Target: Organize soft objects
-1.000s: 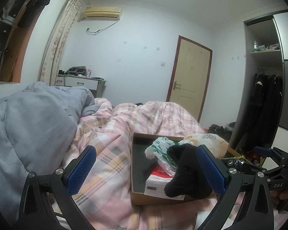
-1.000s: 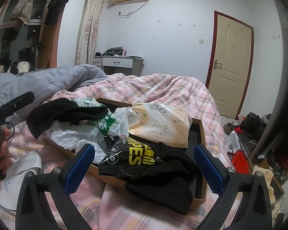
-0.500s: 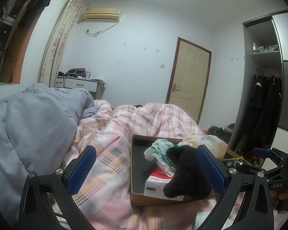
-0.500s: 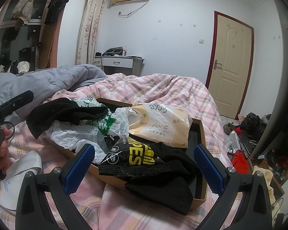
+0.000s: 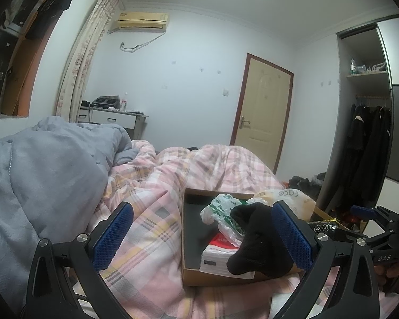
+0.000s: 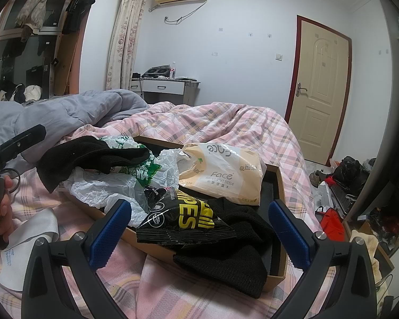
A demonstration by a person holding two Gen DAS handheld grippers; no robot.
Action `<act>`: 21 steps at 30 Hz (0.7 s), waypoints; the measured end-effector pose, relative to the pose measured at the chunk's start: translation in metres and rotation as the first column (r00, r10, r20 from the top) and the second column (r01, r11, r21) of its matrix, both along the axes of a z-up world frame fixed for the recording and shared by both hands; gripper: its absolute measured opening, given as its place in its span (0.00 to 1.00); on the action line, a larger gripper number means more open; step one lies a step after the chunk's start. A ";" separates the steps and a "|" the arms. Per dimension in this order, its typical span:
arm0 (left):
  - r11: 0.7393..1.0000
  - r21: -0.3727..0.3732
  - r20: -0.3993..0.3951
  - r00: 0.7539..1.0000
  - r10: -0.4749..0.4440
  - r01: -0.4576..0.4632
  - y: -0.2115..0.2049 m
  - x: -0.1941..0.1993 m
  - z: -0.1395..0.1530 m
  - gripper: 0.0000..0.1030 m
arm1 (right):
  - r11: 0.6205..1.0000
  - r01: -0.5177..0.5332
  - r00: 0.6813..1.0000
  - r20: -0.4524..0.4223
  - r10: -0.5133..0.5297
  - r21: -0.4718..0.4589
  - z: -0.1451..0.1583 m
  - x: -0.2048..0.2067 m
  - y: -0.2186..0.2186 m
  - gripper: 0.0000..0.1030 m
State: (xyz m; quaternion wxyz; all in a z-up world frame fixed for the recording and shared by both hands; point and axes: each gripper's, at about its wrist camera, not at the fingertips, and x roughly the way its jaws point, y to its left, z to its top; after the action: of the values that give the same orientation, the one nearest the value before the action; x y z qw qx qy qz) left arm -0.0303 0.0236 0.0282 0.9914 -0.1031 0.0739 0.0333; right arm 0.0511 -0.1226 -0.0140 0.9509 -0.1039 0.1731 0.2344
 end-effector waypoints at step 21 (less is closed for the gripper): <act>1.000 -0.012 0.005 1.000 0.019 -0.019 0.005 -0.002 0.000 1.00 | 1.000 0.000 1.000 0.000 0.000 0.000 0.000 0.000 0.000 0.99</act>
State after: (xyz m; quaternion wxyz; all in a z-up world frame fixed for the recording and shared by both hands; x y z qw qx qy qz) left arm -0.0326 0.0283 0.0277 0.9906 -0.1097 0.0704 0.0420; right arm 0.0508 -0.1230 -0.0140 0.9510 -0.1039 0.1730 0.2343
